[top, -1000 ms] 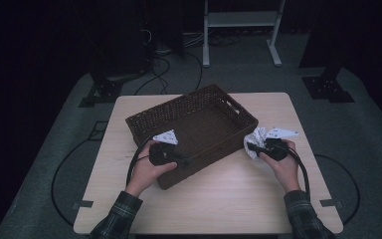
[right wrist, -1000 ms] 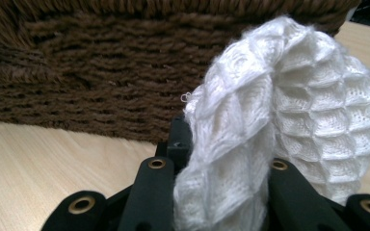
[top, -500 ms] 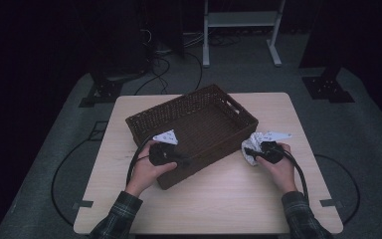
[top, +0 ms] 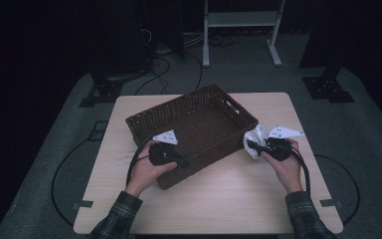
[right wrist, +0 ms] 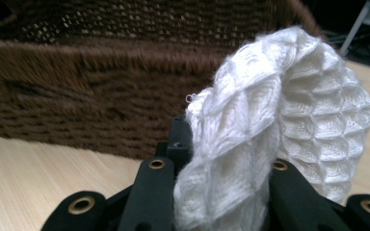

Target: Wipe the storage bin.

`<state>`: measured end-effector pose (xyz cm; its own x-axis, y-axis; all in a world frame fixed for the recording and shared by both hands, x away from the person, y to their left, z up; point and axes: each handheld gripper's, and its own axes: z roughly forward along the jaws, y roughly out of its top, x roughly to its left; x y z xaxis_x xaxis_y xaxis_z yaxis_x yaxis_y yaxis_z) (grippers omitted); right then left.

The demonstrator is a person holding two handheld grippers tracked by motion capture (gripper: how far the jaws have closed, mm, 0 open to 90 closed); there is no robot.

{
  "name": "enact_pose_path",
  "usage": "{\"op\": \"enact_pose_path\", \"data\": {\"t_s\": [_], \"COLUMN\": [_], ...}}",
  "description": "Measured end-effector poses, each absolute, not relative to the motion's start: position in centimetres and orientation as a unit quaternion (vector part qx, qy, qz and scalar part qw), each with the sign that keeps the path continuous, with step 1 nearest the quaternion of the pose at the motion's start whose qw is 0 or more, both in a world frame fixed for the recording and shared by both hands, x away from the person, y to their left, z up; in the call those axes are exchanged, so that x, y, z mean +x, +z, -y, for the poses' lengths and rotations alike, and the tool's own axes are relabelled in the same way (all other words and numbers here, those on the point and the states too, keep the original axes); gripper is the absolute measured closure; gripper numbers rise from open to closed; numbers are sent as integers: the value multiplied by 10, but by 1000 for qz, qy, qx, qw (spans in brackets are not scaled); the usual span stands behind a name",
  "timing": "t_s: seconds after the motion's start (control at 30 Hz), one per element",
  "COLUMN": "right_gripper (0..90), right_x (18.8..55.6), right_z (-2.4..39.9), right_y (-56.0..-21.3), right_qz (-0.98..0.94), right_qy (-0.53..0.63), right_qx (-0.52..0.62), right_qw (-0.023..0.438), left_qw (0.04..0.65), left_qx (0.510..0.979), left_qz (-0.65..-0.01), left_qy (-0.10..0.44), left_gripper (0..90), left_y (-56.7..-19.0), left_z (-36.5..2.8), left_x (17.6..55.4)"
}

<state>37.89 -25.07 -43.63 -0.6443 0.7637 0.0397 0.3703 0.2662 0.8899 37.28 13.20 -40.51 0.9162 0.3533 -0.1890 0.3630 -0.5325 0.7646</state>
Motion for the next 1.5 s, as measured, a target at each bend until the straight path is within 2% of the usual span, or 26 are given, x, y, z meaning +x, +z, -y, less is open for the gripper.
{"op": "enact_pose_path", "data": {"t_s": [0.37, 1.03, 1.5], "right_gripper": [745, 745, 745], "right_x": [370, 388, 394], "right_z": [246, 235, 228], "right_y": [-417, -460, -478], "right_qz": [-759, -786, -803], "right_qy": [508, 462, 436], "right_qx": [348, 371, 373], "right_qw": [213, 177, 160], "left_qw": [438, 438, 438], "left_qx": [875, 875, 875], "left_qz": [-204, -205, -205], "left_qy": [-6, -6, -6], "left_gripper": [771, 772, 772], "left_y": [-405, -405, -405], "left_z": [-132, -132, -132], "left_x": [373, 373, 373]}}
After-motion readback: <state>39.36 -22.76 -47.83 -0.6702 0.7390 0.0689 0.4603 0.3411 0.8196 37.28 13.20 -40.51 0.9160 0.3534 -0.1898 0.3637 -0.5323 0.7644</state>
